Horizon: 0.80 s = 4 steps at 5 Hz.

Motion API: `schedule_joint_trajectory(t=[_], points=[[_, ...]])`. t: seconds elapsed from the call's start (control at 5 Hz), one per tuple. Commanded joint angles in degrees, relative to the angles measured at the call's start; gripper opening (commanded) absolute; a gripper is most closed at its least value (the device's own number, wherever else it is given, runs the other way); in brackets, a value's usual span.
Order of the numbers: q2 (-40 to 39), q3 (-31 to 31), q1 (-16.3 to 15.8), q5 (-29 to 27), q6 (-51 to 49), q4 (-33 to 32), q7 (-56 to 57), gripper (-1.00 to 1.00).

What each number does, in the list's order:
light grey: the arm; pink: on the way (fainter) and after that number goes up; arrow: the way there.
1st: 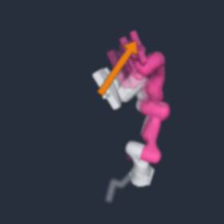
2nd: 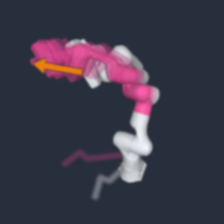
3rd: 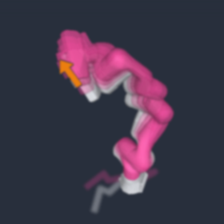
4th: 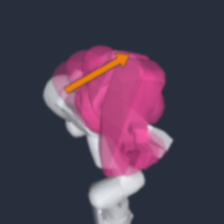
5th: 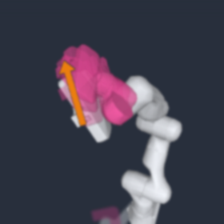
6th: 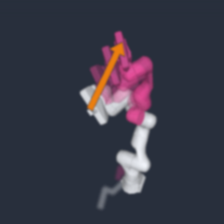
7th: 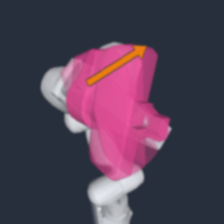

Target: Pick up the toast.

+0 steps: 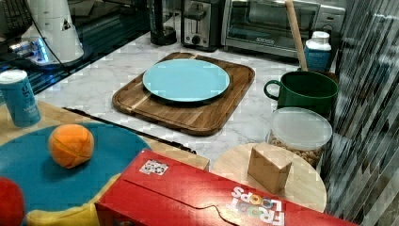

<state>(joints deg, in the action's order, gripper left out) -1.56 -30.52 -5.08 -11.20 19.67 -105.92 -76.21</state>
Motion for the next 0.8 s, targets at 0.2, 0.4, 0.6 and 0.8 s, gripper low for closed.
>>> schedule_joint_trajectory(t=[0.2,0.4,0.6,0.8], points=[[6.08,11.66,7.75,1.9,0.49,-5.44,15.16,-1.0],[5.91,16.25,8.8,3.0,0.29,-6.62,20.14,-1.0],[6.37,20.3,7.87,5.18,0.84,-7.96,22.39,-1.0],[5.99,20.0,8.68,8.19,-0.56,-7.24,19.89,-1.0]])
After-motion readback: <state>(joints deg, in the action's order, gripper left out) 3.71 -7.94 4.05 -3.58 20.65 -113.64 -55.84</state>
